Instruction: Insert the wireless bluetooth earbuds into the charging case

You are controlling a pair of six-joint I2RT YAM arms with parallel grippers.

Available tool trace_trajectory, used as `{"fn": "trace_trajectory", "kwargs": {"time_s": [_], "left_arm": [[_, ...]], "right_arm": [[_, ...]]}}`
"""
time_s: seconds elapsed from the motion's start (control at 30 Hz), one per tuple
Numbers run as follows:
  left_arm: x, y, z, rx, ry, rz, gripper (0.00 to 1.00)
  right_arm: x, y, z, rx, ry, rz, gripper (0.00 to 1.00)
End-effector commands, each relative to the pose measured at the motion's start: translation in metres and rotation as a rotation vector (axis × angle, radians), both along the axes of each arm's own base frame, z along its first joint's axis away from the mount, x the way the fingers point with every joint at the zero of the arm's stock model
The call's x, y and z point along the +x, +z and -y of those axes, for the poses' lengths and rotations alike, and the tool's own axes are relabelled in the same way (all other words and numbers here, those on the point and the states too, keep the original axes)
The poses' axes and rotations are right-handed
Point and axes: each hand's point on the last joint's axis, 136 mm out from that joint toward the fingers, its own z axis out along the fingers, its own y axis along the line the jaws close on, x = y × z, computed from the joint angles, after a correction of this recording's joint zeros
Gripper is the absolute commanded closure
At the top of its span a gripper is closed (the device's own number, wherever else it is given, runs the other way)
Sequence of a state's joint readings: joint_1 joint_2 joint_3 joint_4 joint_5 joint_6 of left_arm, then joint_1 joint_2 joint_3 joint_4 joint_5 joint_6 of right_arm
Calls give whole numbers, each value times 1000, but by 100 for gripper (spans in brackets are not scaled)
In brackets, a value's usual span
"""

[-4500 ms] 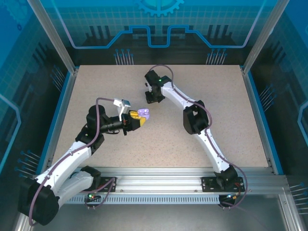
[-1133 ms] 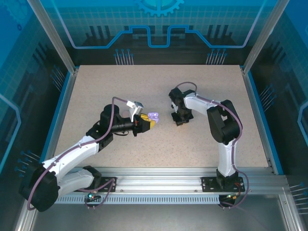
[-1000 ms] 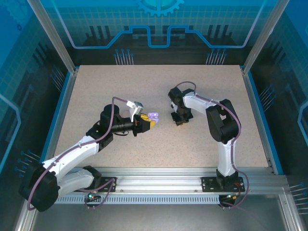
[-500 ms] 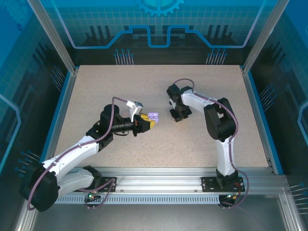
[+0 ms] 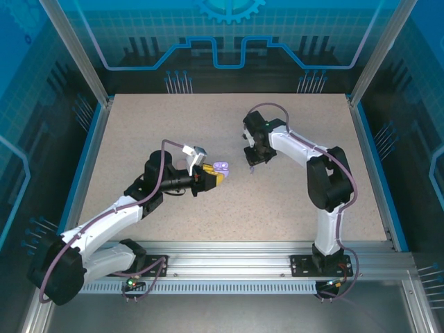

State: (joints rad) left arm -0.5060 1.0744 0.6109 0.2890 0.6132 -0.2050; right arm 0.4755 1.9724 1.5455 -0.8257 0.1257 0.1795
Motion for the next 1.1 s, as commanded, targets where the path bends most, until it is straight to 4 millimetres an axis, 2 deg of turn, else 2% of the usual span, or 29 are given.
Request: {"fn": "trace_trajectory", "kwargs": {"time_s": [0.0,0.2,0.6,1.07], "left_arm": [[1,13,2,-13,1,24,88],[1,13,2,-13,1,22,88],[1,12,2,-12,3,18,88],[3,11,4,-12,0,10,88]], "right_arm": [[-5,0,-9,70,7,-43,67],[-4,-15,-8,40,-35,-80,57],[-2,-39,-7,-36,-51,-125,56],[-4,-48,-6,-72,-47,-141,53]]}}
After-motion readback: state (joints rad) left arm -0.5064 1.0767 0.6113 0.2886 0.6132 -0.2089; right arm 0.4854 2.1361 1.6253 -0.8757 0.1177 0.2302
